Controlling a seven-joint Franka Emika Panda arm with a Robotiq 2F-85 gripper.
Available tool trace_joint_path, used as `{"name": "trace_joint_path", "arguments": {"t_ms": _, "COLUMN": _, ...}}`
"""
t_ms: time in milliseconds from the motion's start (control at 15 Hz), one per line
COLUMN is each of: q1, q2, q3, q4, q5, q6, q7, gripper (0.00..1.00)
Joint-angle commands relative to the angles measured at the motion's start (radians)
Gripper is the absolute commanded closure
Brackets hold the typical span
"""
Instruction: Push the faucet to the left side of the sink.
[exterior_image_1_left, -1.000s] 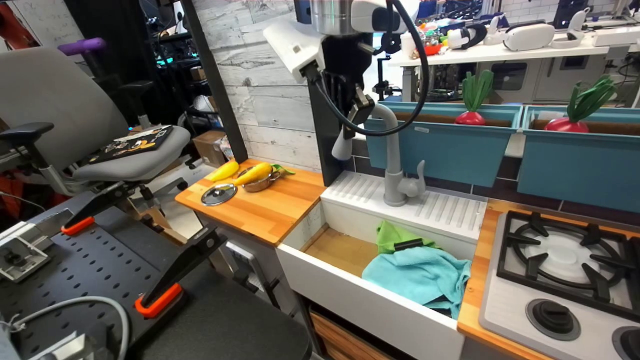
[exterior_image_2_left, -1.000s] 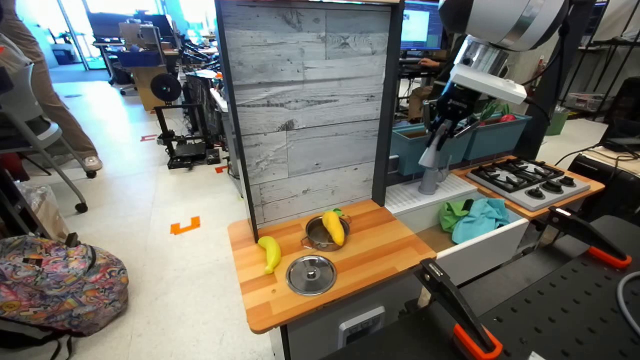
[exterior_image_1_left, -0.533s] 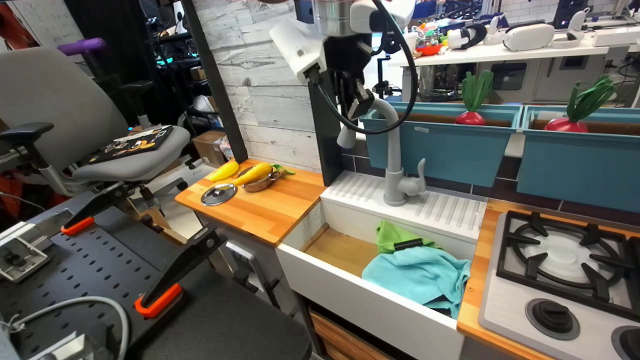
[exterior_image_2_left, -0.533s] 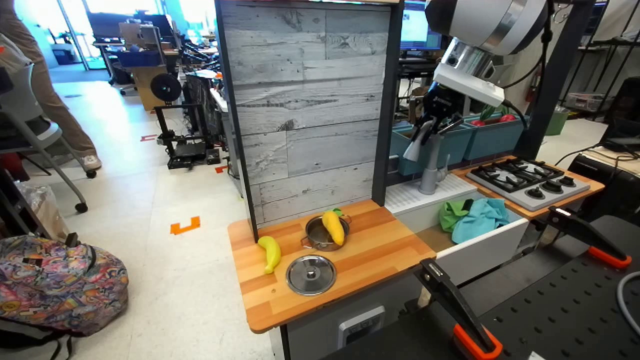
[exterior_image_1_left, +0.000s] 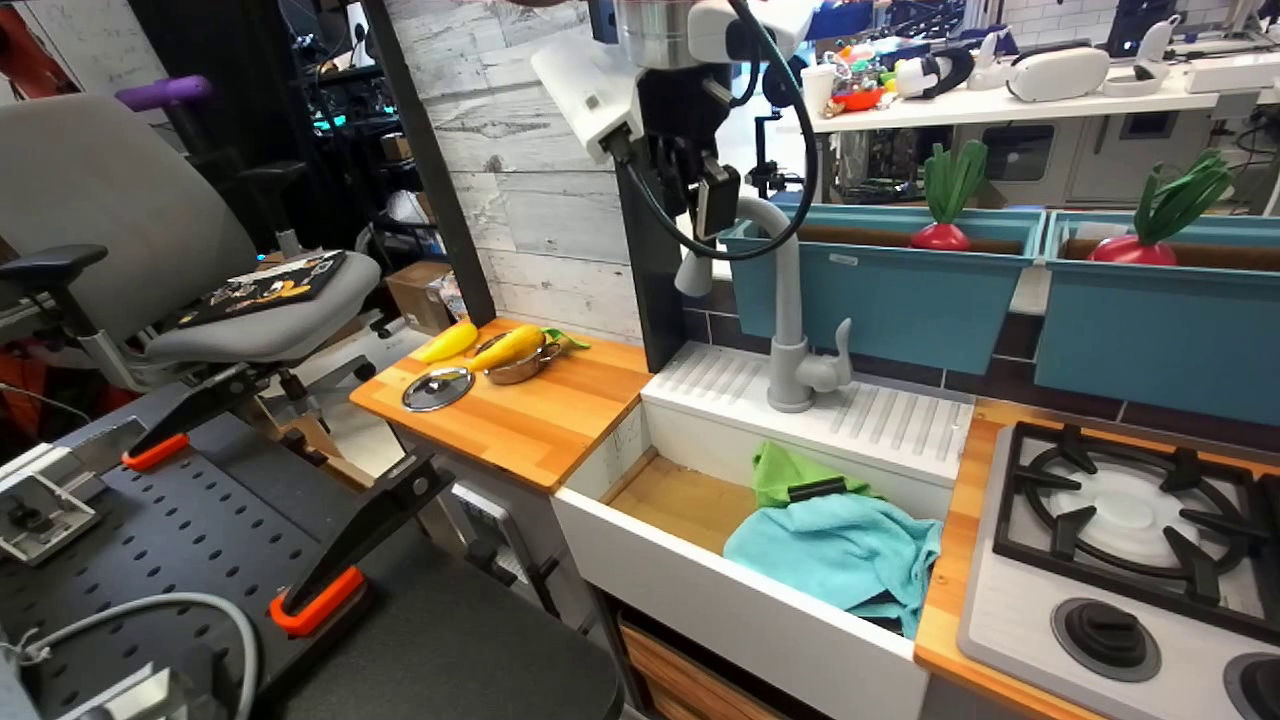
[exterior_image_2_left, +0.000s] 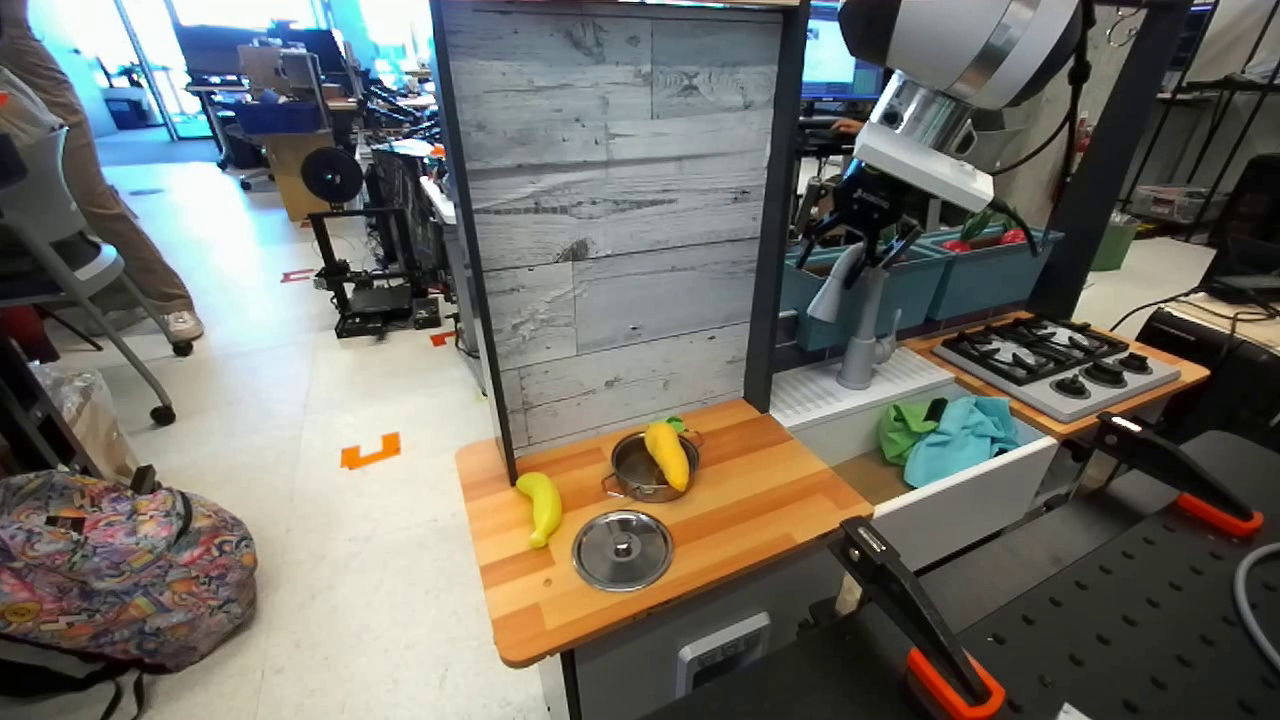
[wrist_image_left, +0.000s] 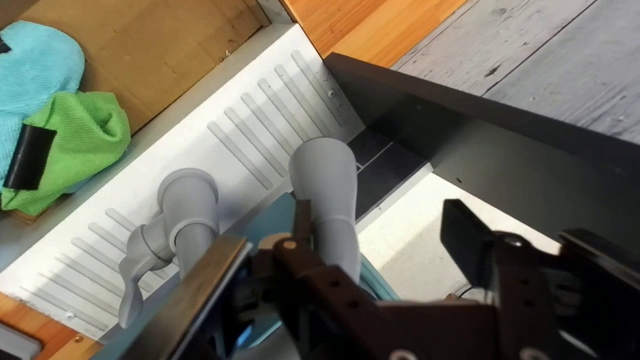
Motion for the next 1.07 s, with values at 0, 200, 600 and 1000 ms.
{"name": "trace_joint_path", "arguments": {"t_ms": 0, "q1": -0.006, "q2": -0.068, "q3": 0.029, "q4": -0.067, "q5": 0.019, "q6": 0.05, "q7": -0.038, "gripper": 0.05}}
{"name": "trace_joint_path", "arguments": {"t_ms": 200, "q1": 0.004, "q2": -0.152, "q3": 0.013, "q4": -0.162, "q5": -0.003, "q6": 0.038, "q7": -0.04, "gripper": 0.0}}
{"name": "trace_joint_path", "arguments": {"t_ms": 600, "q1": 0.024, "q2": -0.363, "q3": -0.019, "q4": -0.374, "q5": -0.042, "q6": -0.062, "q7": -0.076, "gripper": 0.0}}
{"name": "trace_joint_path", "arguments": {"t_ms": 1000, "q1": 0.049, "q2": -0.352, "q3": -0.036, "q4": -0.364, "q5": -0.032, "q6": -0.086, "q7": -0.081, "gripper": 0.0}}
